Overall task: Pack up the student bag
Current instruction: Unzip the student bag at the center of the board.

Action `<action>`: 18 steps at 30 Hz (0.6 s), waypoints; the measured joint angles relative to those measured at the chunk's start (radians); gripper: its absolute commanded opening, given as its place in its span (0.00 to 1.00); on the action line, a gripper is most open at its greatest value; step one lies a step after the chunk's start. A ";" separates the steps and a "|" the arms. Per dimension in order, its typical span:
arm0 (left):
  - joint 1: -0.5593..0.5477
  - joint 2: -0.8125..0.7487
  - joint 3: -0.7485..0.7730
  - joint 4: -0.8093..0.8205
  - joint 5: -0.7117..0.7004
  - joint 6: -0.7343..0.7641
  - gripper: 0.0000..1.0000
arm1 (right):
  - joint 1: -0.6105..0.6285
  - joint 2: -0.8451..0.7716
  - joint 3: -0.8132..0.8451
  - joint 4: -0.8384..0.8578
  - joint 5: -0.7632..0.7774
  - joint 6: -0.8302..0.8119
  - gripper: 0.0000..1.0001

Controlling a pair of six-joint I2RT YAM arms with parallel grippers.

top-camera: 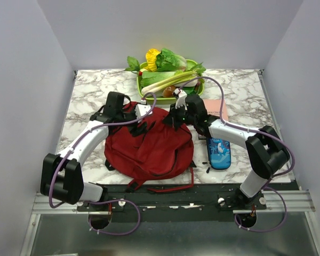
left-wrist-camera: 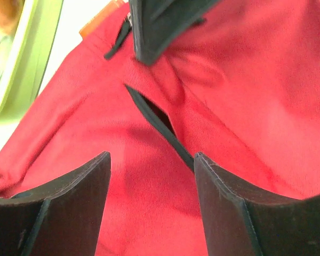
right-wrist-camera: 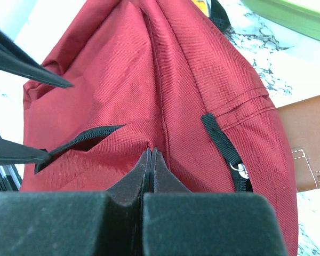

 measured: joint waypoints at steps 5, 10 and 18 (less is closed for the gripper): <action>-0.083 0.055 -0.006 0.176 -0.061 -0.161 0.70 | 0.000 -0.032 -0.005 -0.002 0.000 -0.003 0.01; -0.119 0.055 -0.026 0.235 -0.101 -0.219 0.68 | 0.003 -0.039 -0.011 -0.003 0.000 -0.011 0.01; -0.121 0.055 -0.042 0.257 -0.238 -0.193 0.61 | 0.005 -0.042 -0.024 -0.003 0.000 -0.023 0.01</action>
